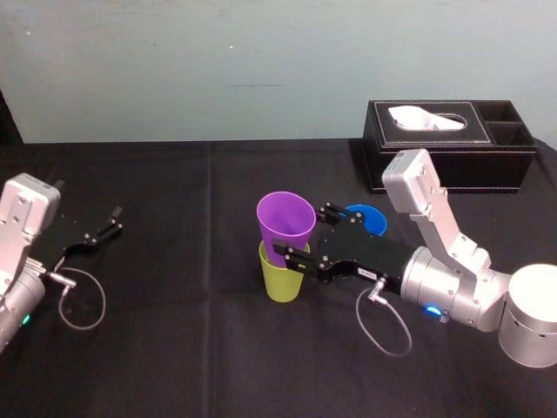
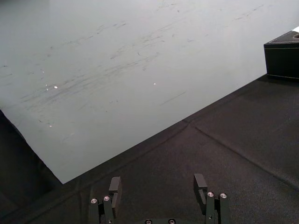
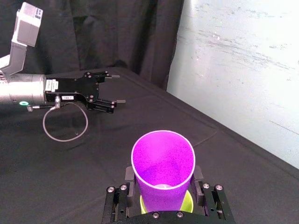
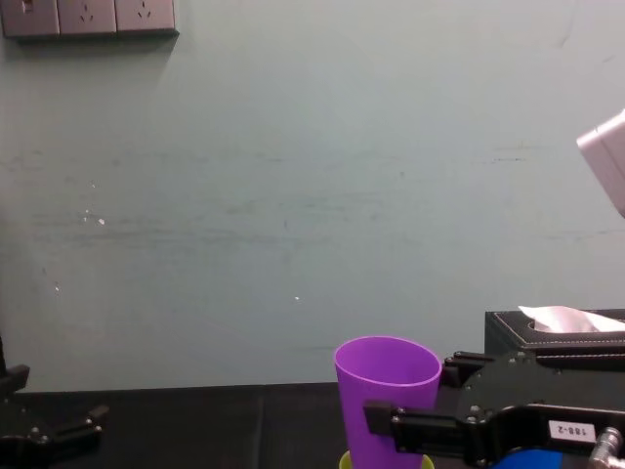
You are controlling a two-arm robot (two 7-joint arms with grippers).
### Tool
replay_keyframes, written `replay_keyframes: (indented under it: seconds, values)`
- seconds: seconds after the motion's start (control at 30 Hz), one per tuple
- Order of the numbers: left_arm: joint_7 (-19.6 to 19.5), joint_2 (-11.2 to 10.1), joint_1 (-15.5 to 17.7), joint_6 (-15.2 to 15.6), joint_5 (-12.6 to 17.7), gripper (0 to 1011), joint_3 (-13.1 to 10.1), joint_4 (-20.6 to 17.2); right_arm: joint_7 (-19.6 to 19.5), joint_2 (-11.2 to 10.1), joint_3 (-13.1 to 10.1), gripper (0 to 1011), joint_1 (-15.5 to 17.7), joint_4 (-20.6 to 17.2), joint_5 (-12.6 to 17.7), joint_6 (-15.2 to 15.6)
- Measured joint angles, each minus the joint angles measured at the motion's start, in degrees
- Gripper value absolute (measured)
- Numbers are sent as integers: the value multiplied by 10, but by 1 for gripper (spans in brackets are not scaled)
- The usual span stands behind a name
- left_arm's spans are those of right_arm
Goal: Stack the three plastic cups sequentially using one hand.
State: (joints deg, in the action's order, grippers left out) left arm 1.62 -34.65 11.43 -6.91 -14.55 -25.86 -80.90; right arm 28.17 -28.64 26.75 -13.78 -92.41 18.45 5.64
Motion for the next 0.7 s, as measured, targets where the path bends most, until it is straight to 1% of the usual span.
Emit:
replay_keyframes:
  seconds: [0.7]
  values:
    - [0, 0, 0, 0, 0, 1010, 0, 0, 0, 14, 6, 715, -6, 32, -11, -4]
